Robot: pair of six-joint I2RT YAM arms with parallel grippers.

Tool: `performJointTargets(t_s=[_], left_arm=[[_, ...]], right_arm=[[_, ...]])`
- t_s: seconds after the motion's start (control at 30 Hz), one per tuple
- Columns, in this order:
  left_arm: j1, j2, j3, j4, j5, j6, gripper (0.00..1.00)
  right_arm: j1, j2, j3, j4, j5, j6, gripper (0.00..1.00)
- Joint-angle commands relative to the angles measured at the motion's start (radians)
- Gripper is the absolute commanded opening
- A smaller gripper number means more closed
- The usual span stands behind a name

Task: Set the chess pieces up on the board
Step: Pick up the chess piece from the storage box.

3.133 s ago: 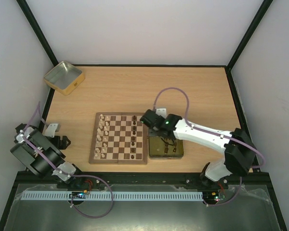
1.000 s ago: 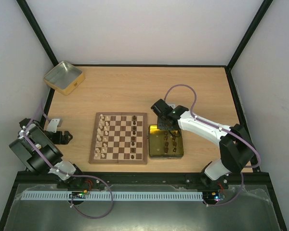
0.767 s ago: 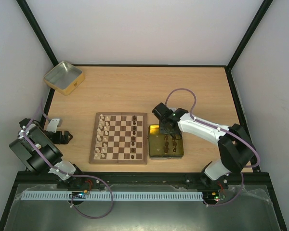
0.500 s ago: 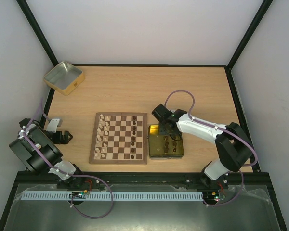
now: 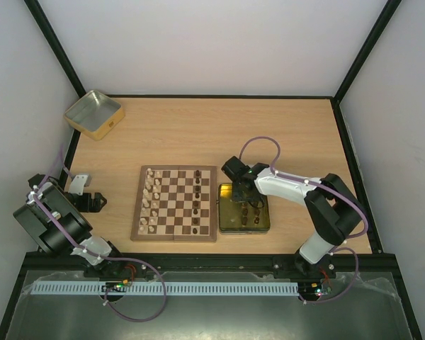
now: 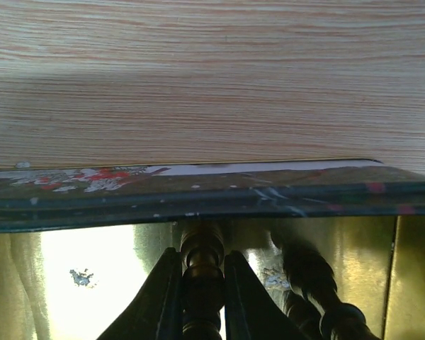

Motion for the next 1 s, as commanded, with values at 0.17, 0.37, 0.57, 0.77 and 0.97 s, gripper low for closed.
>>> performJointTargets(t_s=[0.17,0.37,0.57,0.77,0.97], left_arm=[[-0.006,0.051,-0.046,-0.048,-0.042,-0.009,0.99],[-0.006,0.045,-0.052,-0.044,-0.045,-0.006,0.99],[-0.006,0.037,-0.057,-0.041,-0.050,-0.005,0.99],[-0.006,0.021,-0.072,-0.032,-0.061,-0.002,0.99],[-0.005,0.036,-0.082,-0.017,-0.066,-0.002,0.99]], right_arm=[[-0.004,-0.031,0.068,-0.084,0.061,-0.024,0.10],[-0.004,-0.053,0.103,-0.124,0.075,-0.027,0.10],[-0.004,-0.051,0.100,-0.122,0.082,-0.035,0.10],[-0.004,-0.059,0.111,-0.118,0.070,-0.034,0.10],[0.030,-0.033,0.263,-0.173,0.059,-0.035,0.10]])
